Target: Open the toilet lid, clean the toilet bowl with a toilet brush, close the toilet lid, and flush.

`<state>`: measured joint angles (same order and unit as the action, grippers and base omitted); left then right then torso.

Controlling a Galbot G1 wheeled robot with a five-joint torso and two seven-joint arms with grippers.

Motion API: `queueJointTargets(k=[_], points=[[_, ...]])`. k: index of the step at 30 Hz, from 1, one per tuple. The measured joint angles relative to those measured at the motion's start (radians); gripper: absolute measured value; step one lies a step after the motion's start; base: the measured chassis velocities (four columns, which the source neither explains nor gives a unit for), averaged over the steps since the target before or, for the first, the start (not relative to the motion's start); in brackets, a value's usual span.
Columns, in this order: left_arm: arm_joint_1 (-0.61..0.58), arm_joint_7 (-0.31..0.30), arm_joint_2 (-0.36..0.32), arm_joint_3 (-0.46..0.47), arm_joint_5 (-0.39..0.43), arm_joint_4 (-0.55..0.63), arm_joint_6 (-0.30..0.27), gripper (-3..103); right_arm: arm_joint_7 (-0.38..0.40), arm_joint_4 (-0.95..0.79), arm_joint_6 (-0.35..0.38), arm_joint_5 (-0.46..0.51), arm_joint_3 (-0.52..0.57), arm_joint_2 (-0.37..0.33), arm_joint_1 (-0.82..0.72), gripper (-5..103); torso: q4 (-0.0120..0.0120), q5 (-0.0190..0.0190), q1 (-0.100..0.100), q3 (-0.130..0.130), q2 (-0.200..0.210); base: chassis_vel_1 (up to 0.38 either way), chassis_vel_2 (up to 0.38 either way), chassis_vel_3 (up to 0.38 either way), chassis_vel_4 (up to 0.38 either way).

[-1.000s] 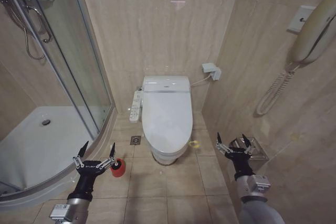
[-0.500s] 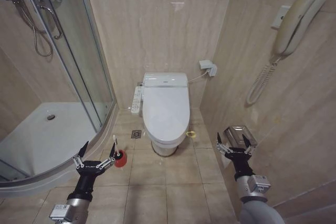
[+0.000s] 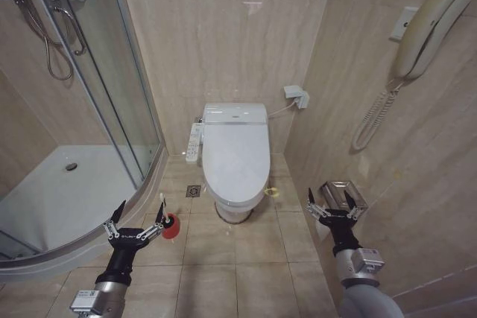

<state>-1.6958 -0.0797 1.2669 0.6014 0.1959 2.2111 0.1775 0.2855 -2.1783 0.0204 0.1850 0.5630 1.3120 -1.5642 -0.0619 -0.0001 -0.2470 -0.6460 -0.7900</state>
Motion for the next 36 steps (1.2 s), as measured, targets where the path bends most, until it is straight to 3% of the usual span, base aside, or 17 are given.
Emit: queueJointTargets(k=[36], points=[[0.0,0.0,0.0,0.0,0.0,0.0,0.0,100,0.0,0.0,0.0,0.0,0.0,0.0,0.0,100,0.0,0.0,0.0,0.0,0.0,0.002,-0.003,-0.002,0.002]])
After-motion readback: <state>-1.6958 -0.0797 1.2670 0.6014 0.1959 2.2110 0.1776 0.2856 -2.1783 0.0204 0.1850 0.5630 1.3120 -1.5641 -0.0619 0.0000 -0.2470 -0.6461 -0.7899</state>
